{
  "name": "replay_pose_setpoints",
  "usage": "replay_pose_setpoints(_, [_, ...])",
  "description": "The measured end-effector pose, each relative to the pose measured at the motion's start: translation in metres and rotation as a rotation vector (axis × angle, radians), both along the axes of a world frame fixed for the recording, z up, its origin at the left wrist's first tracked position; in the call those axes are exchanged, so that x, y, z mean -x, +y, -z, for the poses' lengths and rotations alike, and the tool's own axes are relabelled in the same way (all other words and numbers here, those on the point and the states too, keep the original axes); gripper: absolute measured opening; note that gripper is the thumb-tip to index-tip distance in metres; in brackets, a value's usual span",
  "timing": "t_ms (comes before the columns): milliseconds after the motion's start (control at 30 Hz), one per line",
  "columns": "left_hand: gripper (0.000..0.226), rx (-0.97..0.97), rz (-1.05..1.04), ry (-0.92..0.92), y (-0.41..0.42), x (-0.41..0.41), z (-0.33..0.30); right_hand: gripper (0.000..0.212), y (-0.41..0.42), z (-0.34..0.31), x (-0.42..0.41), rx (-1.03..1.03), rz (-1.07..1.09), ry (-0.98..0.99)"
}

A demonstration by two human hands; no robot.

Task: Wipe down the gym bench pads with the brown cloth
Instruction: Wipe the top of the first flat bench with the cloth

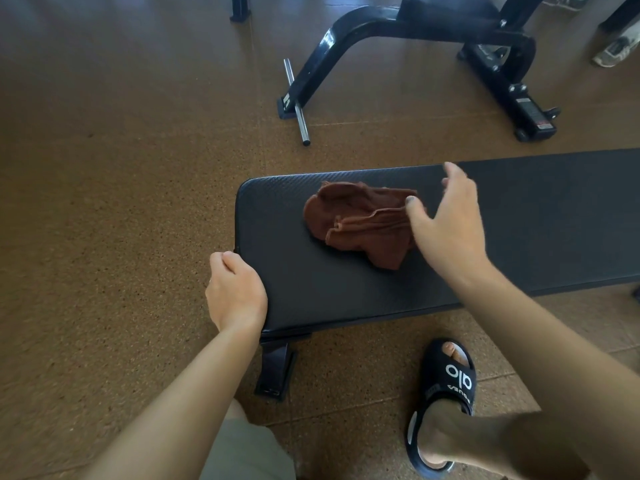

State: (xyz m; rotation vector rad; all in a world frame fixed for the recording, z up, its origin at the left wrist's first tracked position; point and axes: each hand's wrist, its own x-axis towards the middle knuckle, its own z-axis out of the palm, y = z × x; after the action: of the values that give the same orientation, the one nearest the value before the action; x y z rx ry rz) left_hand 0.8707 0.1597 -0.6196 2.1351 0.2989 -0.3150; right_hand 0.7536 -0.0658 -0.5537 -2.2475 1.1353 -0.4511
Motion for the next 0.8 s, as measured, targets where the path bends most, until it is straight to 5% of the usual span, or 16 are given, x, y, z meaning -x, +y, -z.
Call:
replay_pose_setpoints(67, [0.038, -0.003, 0.003, -0.002, 0.0, -0.001, 0.0, 0.065, 0.022, 0.01, -0.006, 0.121, -0.199, 0.013])
replay_pose_setpoints(200, [0.037, -0.013, 0.0, -0.02, 0.0, -0.002, 0.003, 0.062, 0.056, 0.046, -0.034, 0.168, -0.324, 0.426])
replay_pose_setpoints(333, [0.037, -0.044, 0.001, -0.042, -0.002, -0.003, 0.007, 0.053, 0.077, 0.051, -0.08, 0.254, -0.222, 0.356])
replay_pose_setpoints(533, [0.039, 0.007, -0.018, -0.062, -0.001, 0.001, 0.004, 0.04, 0.12, 0.064, -0.113, 0.415, -0.645, 0.121])
replay_pose_setpoints(667, [0.037, -0.033, -0.005, -0.007, 0.0, 0.0, 0.003, 0.032, 0.055, 0.076, -0.113, 0.528, -0.512, 0.036])
replay_pose_setpoints(800, [0.036, -0.042, -0.011, -0.004, 0.0, 0.0, 0.002, 0.038, -0.043, 0.075, -0.073, 0.491, -0.209, 0.178])
